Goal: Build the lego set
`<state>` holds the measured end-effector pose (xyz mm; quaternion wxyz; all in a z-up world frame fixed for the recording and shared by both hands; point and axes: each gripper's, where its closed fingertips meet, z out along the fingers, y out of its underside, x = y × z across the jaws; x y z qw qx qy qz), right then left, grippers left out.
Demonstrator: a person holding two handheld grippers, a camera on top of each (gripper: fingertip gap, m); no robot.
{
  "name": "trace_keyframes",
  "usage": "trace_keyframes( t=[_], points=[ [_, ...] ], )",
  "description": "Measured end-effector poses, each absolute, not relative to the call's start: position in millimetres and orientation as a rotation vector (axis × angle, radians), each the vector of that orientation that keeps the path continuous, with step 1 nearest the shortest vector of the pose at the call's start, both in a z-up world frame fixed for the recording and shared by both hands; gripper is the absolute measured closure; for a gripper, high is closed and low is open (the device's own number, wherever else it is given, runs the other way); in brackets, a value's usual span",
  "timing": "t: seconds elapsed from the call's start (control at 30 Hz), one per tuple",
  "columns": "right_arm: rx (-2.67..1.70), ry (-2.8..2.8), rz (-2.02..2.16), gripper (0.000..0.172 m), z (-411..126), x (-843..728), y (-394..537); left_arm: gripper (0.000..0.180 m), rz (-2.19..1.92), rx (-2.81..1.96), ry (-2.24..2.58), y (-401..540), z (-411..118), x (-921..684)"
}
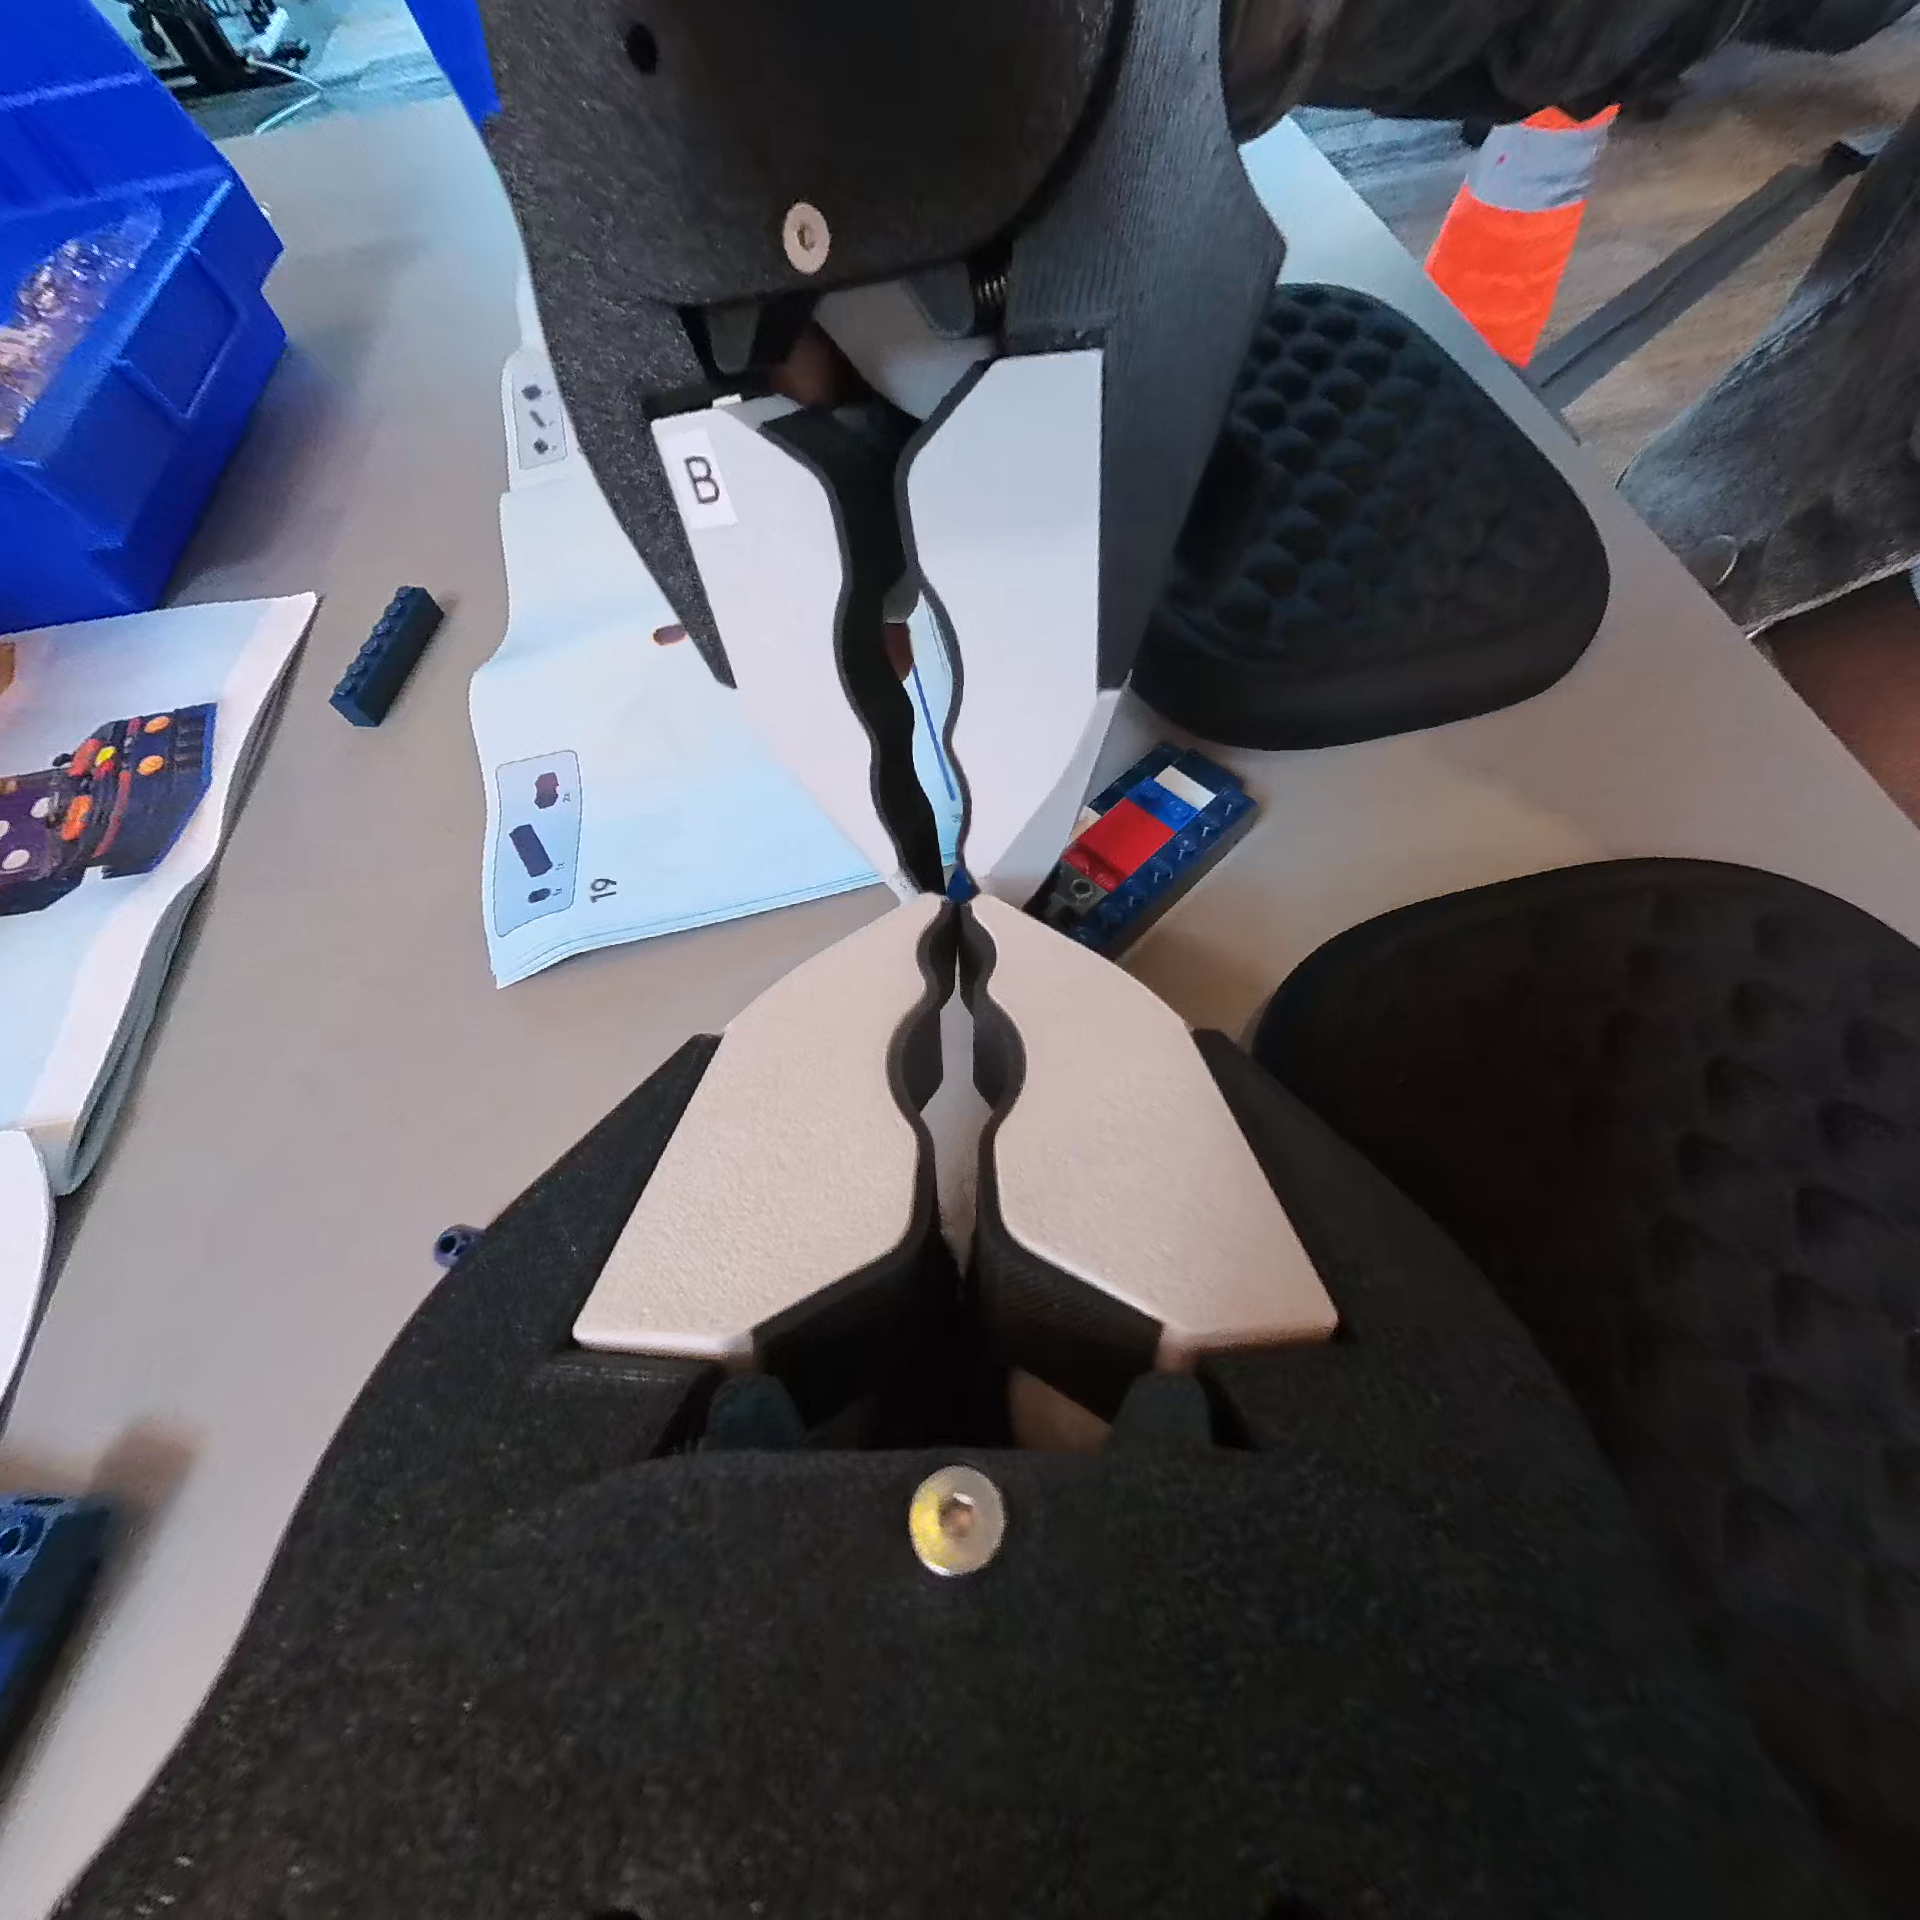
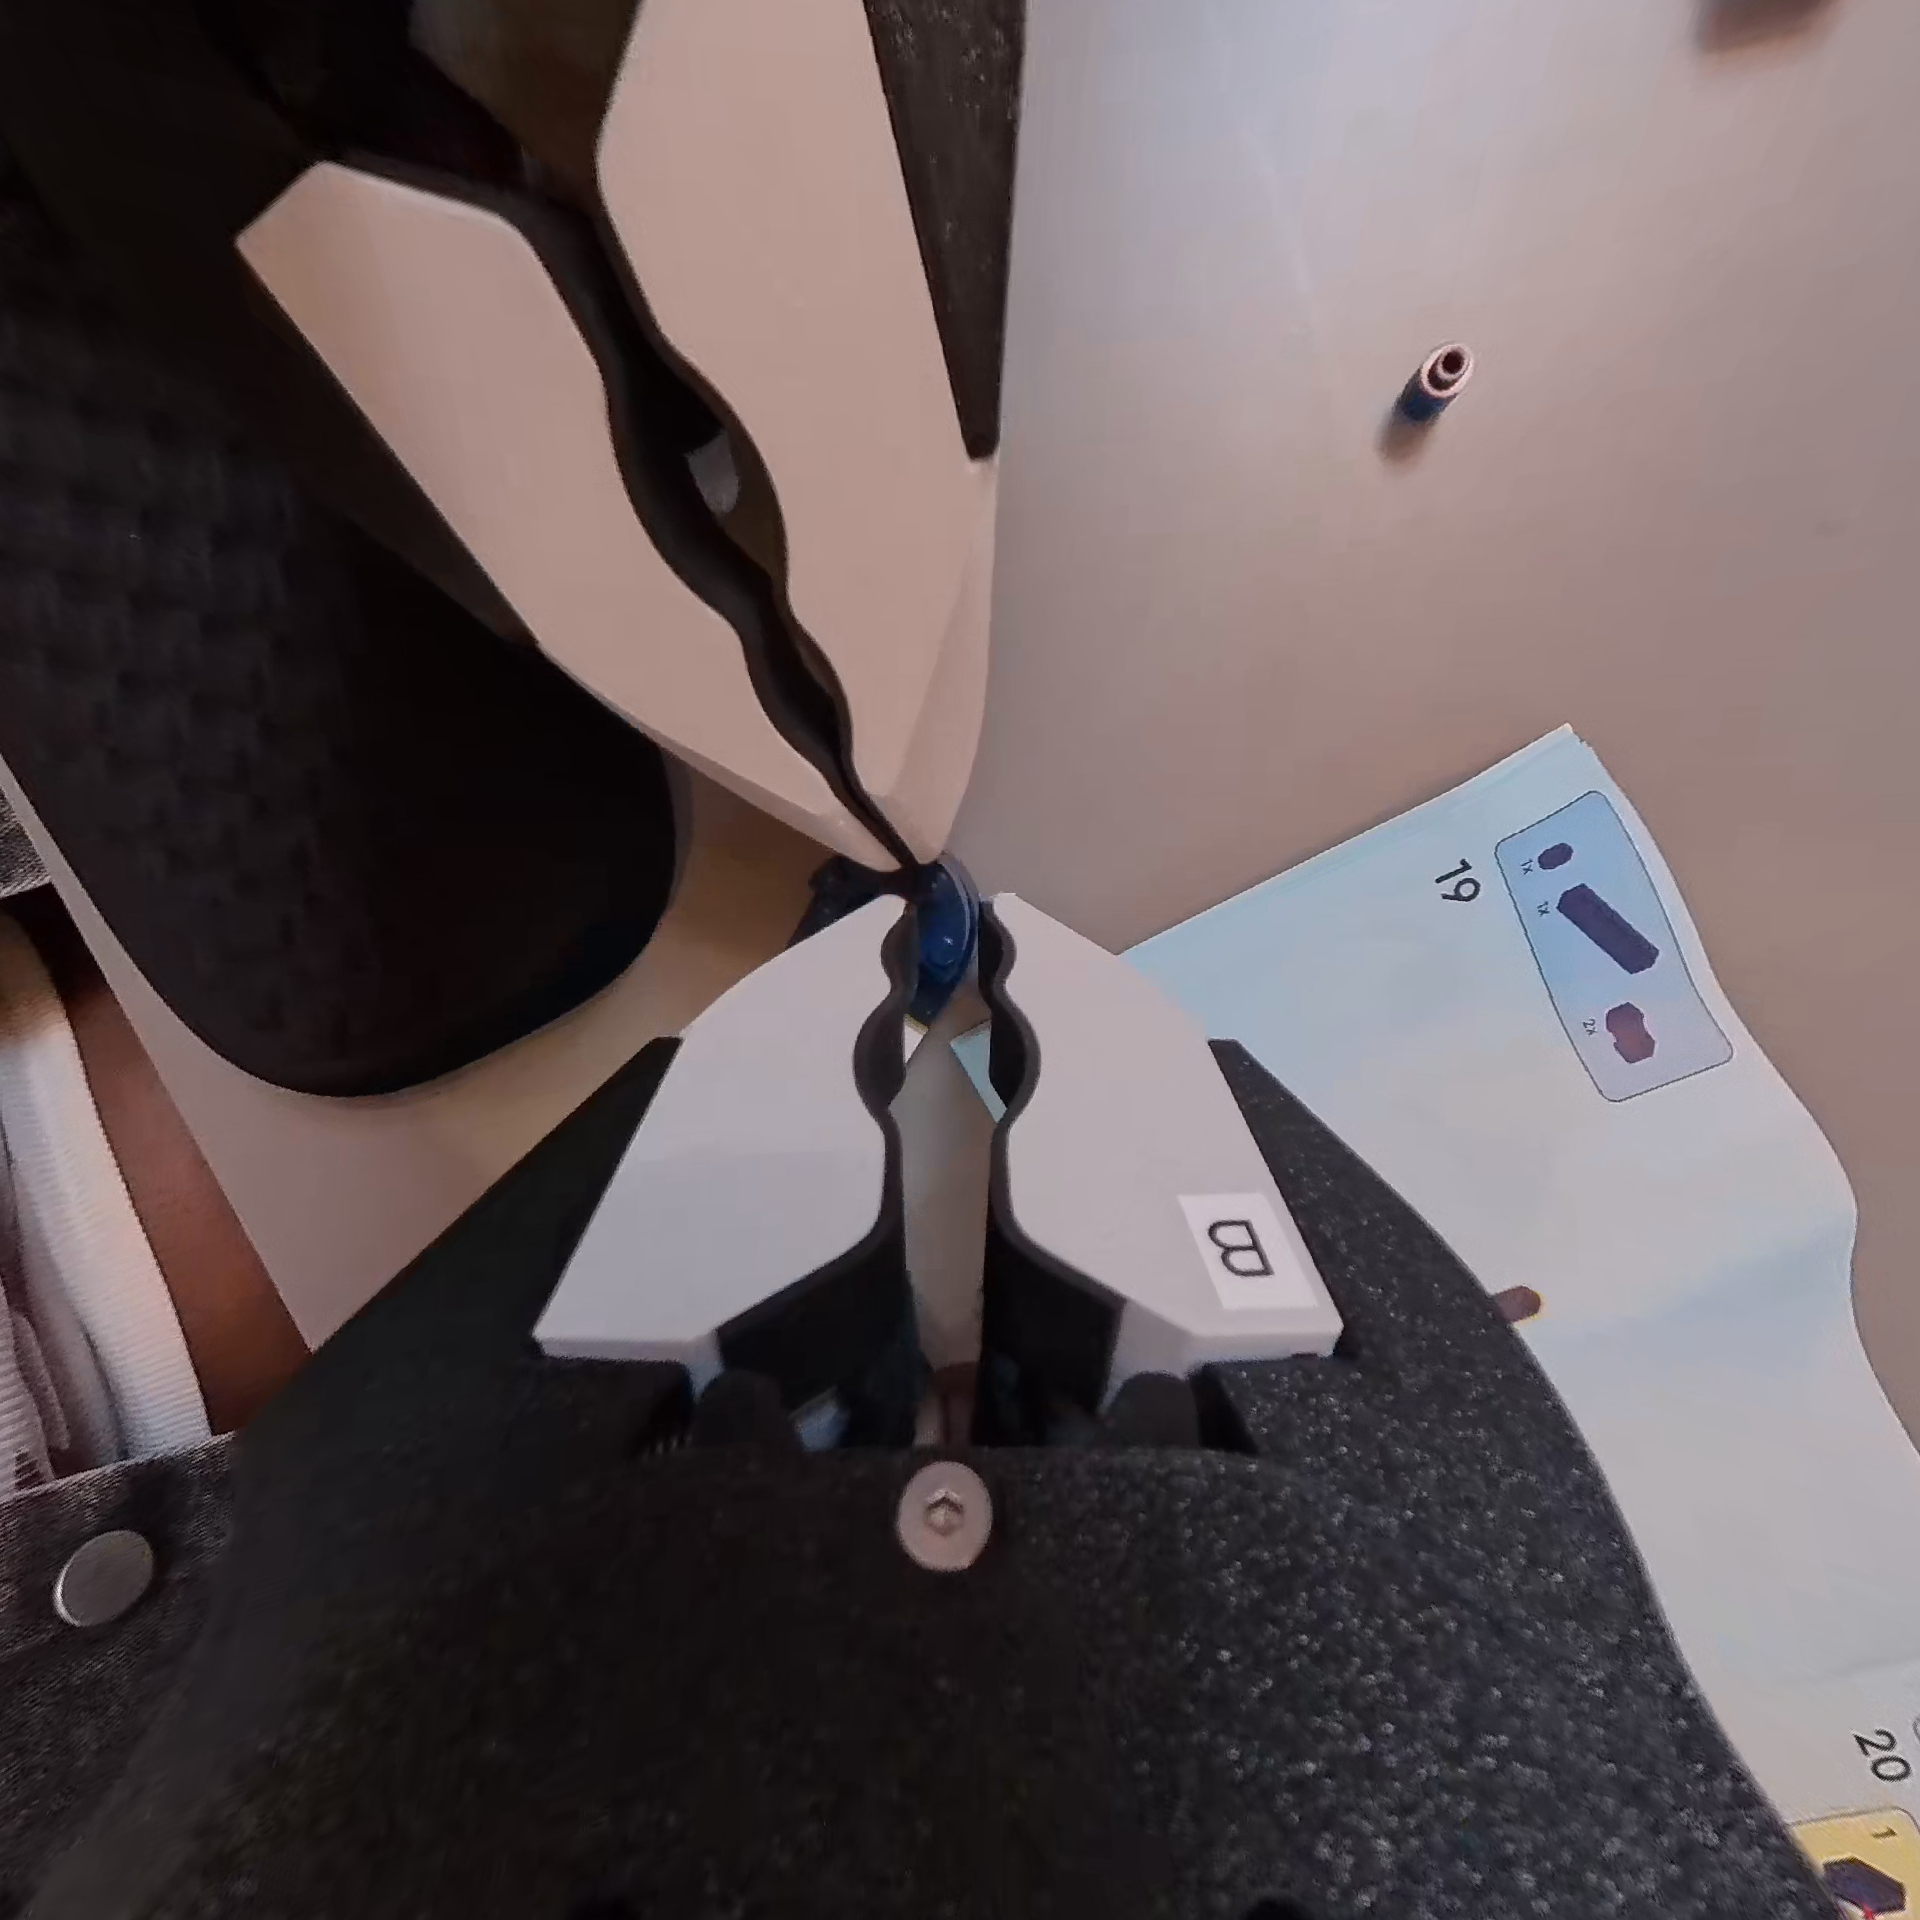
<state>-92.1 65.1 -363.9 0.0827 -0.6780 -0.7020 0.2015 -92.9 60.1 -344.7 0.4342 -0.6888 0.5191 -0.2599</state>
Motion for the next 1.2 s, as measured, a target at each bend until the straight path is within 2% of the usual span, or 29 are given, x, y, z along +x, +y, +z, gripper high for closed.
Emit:
trace_keyframes(
  t=[0.5,0.57,0.63,0.73,0.8,0.83,0.87,0.97,1.0,1.03,1.1,1.13,1.2],
  points=[
    [-2.023,-2.098,0.65,0.158,-356,-90,64,0.178,-0.584,-1.725,1.268,65,-347,-98],
    [-2.021,-2.079,0.658,0.158,-351,-88,69,0.171,-0.571,-1.735,1.254,64,-345,-101],
    [-2.001,-2.032,0.727,0.158,-341,-85,74,0.15,-0.571,-1.741,1.23,61,-340,-103],
    [-1.75,-1.903,1.113,0.155,-305,-91,72,0.125,-0.546,-1.743,1.204,51,-333,-108],
    [-1.288,-1.713,1.531,0.114,-251,-85,55,0.118,-0.483,-1.695,1.21,45,-326,-109],
    [-1.105,-1.537,1.637,0.102,-227,-78,58,0.116,-0.45,-1.667,1.205,45,-322,-107],
    [-0.967,-1.381,1.7,0.083,-209,-69,63,0.114,-0.438,-1.645,1.201,44,-319,-105],
    [-1.054,-1.318,1.651,0.049,-222,-60,79,0.12,-0.441,-1.648,1.175,46,-321,-98],
    [-1.099,-1.397,1.588,0.055,-236,-58,80,0.128,-0.43,-1.682,1.186,47,-327,-98],
    [-1.137,-1.515,1.481,0.086,-254,-56,80,0.138,-0.419,-1.736,1.222,46,-337,-99],
    [-1.163,-1.875,1.232,0.16,-295,-42,71,0.157,-0.396,-1.82,1.275,44,-353,-101],
    [-1.189,-2.003,1.086,0.172,-313,-37,73,0.164,-0.396,-1.833,1.284,43,-357,-100],
    [-1.234,-2.204,0.836,0.172,-345,-29,76,0.168,-0.423,-1.849,1.29,43,-361,-94]
  ],
)
